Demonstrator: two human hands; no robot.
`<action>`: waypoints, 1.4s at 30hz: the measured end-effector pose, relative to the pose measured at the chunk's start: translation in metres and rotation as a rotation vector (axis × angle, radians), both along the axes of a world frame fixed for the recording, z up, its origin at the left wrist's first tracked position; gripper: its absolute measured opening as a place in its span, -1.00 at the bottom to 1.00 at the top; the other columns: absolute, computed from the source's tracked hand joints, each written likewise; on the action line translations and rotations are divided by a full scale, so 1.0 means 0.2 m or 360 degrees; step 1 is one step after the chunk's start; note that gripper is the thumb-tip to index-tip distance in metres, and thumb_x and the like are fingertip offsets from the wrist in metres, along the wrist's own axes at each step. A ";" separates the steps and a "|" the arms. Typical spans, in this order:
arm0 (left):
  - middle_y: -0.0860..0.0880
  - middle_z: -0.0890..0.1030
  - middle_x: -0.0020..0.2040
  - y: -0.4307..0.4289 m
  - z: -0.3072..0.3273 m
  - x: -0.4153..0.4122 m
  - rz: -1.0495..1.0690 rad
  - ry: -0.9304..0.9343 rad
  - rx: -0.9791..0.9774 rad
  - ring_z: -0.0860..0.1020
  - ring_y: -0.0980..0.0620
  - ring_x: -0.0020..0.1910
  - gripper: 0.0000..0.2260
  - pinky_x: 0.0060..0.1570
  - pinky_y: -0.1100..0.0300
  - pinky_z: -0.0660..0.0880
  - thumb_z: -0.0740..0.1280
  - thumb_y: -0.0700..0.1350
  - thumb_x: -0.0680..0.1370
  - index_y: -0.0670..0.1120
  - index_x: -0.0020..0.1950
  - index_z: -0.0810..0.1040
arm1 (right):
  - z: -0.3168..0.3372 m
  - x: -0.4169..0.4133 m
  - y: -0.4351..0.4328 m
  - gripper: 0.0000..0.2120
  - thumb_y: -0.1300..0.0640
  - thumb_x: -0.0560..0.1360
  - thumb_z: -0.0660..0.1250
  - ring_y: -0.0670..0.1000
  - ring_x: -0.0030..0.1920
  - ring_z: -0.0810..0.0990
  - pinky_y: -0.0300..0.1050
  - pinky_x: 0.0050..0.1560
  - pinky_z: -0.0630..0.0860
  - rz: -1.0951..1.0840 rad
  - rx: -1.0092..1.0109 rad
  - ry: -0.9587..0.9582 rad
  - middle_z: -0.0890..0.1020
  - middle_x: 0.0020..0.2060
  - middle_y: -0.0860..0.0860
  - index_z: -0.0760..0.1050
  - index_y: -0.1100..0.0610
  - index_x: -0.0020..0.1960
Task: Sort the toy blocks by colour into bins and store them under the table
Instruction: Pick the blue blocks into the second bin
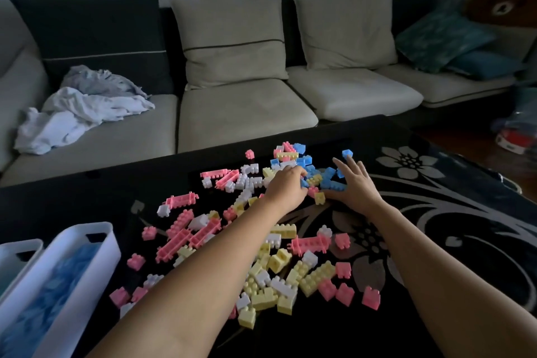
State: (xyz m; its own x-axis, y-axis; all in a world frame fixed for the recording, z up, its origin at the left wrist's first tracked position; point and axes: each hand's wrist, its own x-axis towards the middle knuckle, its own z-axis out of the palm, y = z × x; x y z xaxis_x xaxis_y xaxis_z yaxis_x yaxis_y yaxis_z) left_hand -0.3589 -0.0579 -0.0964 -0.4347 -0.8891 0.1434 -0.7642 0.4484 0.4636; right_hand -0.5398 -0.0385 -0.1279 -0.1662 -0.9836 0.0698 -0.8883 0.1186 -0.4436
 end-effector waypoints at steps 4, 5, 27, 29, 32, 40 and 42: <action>-0.09 0.56 0.17 -0.05 -0.02 -0.03 0.0011 -0.0034 0.0033 0.53 -0.04 0.13 -0.72 0.14 0.08 0.48 0.36 -0.15 0.52 -0.13 0.22 0.49 | -0.02 0.00 -0.02 -0.31 -0.21 0.42 0.35 0.04 0.43 0.26 -0.01 0.39 0.29 0.0069 -0.0216 0.0015 0.35 0.41 -0.01 0.24 -0.02 0.47; -0.09 0.56 0.16 -0.06 -0.03 -0.04 0.0010 -0.0033 0.0049 0.54 -0.03 0.12 -0.73 0.14 0.08 0.49 0.36 -0.16 0.52 -0.13 0.20 0.50 | -0.03 -0.01 -0.02 -0.39 -0.17 0.45 0.34 0.02 0.36 0.34 -0.05 0.30 0.36 0.0038 -0.0269 0.0021 0.43 0.34 -0.02 0.29 -0.01 0.44; -0.01 0.28 -0.39 -0.16 0.09 -0.06 0.0265 0.0229 0.0562 0.26 0.09 -0.47 -0.71 -0.45 0.21 0.20 0.00 -0.11 0.65 -0.04 -0.22 0.37 | -0.06 0.06 0.07 -0.73 -0.04 0.56 0.20 0.04 0.01 0.50 -0.15 -0.28 0.27 -0.0369 -0.0394 0.0259 0.52 0.03 0.03 0.42 0.10 0.17; -0.01 0.24 -0.40 -0.16 0.06 -0.08 0.0206 0.0207 0.0517 0.21 0.08 -0.47 -0.69 -0.44 0.19 0.15 0.04 -0.05 0.65 -0.09 -0.28 0.27 | -0.06 0.06 0.08 -0.72 -0.05 0.55 0.22 0.05 0.00 0.51 -0.15 -0.27 0.27 -0.0415 -0.0402 0.0174 0.53 0.01 0.03 0.42 0.11 0.15; 0.00 0.31 -0.35 -0.15 0.04 -0.11 0.0105 0.0161 0.0470 0.25 0.10 -0.44 -0.74 -0.41 0.22 0.17 0.11 0.01 0.64 -0.12 -0.16 0.35 | -0.06 0.06 0.09 -0.71 -0.06 0.54 0.23 0.04 -0.02 0.52 -0.15 -0.25 0.29 -0.0448 -0.0416 0.0085 0.54 0.00 0.02 0.43 0.12 0.12; -0.09 0.56 0.16 -0.15 0.02 -0.23 -0.0103 -0.0015 0.0252 0.54 -0.01 0.02 -0.76 -0.01 0.14 0.45 0.35 -0.06 0.53 -0.08 0.17 0.51 | -0.04 0.04 0.11 -0.74 -0.06 0.53 0.24 -0.05 -0.18 0.44 -0.14 -0.23 0.31 -0.0566 -0.0497 -0.0262 0.56 -0.08 -0.01 0.47 0.11 0.06; -0.09 0.56 0.18 -0.16 0.03 -0.25 -0.0093 -0.0135 0.0177 0.54 -0.04 0.07 -0.72 -0.01 0.13 0.45 0.37 -0.10 0.52 -0.09 0.22 0.51 | -0.04 0.04 0.11 -0.75 -0.07 0.52 0.24 -0.04 -0.17 0.47 -0.14 -0.23 0.34 -0.0570 -0.0515 -0.0308 0.56 -0.11 -0.01 0.47 0.11 0.03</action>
State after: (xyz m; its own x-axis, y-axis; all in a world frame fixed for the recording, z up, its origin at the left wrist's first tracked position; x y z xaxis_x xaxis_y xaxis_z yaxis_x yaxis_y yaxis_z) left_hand -0.4080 -0.0890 -0.0902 -0.4926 -0.8702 0.0061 -0.7768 0.4429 0.4477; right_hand -0.5327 -0.0163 -0.1352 -0.5287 -0.7957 0.2956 -0.7151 0.2299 -0.6602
